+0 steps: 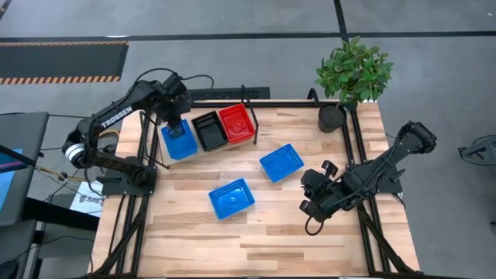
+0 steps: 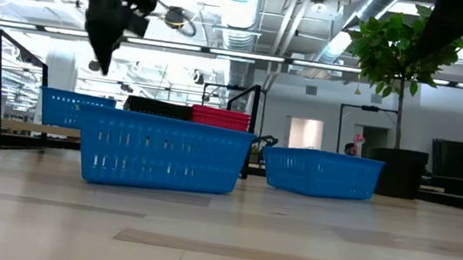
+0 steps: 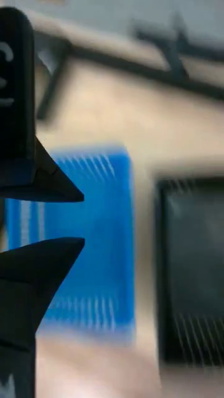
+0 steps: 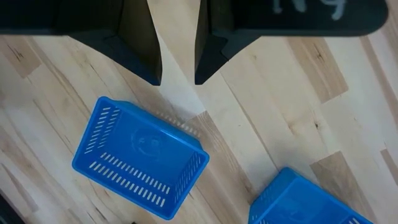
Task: Stack baskets on shelf by color
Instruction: Stack the left blue bin on top of the blue bin on the shelf
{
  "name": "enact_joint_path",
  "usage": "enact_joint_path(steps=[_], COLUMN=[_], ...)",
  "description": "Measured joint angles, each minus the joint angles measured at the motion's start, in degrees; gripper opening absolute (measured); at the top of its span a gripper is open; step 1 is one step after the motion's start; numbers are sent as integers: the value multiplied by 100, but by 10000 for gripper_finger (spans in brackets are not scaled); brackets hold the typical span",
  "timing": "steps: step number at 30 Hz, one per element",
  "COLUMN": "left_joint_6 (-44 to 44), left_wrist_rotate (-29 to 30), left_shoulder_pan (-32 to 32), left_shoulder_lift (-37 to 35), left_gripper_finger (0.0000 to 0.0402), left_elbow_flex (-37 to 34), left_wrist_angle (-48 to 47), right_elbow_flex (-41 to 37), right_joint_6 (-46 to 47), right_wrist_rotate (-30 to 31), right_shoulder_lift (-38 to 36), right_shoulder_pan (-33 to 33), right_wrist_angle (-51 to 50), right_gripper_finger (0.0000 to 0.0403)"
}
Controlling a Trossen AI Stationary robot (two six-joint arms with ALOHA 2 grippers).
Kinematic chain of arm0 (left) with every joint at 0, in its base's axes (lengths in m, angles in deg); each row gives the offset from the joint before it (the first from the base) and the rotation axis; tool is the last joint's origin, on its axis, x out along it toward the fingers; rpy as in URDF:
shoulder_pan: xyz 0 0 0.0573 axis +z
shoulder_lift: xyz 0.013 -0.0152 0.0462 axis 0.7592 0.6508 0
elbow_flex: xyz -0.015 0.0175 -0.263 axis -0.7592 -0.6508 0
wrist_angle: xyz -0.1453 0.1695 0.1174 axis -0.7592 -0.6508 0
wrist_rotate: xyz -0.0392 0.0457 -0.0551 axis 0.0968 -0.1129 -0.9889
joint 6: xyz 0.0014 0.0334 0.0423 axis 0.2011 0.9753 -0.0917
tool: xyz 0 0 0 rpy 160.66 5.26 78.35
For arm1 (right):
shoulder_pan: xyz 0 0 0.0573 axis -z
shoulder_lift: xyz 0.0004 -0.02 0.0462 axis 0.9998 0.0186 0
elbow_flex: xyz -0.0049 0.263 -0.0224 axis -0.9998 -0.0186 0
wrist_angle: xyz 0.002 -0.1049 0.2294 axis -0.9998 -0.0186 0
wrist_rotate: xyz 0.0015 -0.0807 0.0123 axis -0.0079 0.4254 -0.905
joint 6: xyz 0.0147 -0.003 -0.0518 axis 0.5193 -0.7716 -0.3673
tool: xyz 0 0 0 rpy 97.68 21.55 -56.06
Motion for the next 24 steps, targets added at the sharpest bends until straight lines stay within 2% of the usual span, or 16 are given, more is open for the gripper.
enact_joint_path(steps=[3, 6, 9, 14, 16, 20, 24], left_joint_6=[-121, -591, -1154, -2390, -2951, -3891, -4508], left_wrist_rotate=[-1100, -1478, -1172, -785, -460, 370, 956], left_shoulder_pan=[-454, -1138, -1978, -3289, -3724, -4433, -4883], left_shoulder_lift=[-28, -30, 12, 14, 14, 14, 14], left_gripper_finger=[87, 87, 87, 87, 87, 88, 89], left_elbow_flex=[111, 111, 95, -195, -271, -450, -631], left_wrist_angle=[10, 289, 560, 1583, 2001, 2665, 3178], right_elbow_flex=[0, 0, 0, 0, 2, 2, 2], right_joint_6=[1, 1, 2, 4, 4, 4, 4], right_wrist_rotate=[0, 0, 0, -4, -4, -7, -7], right_shoulder_lift=[0, 0, 0, 0, 0, 0, 0], right_shoulder_pan=[-1, 0, -1, -1, 0, -1, 0], right_wrist_angle=[1, 1, 7, 69, 71, 107, 135], right_gripper_finger=[118, 118, 118, 118, 118, 118, 118])
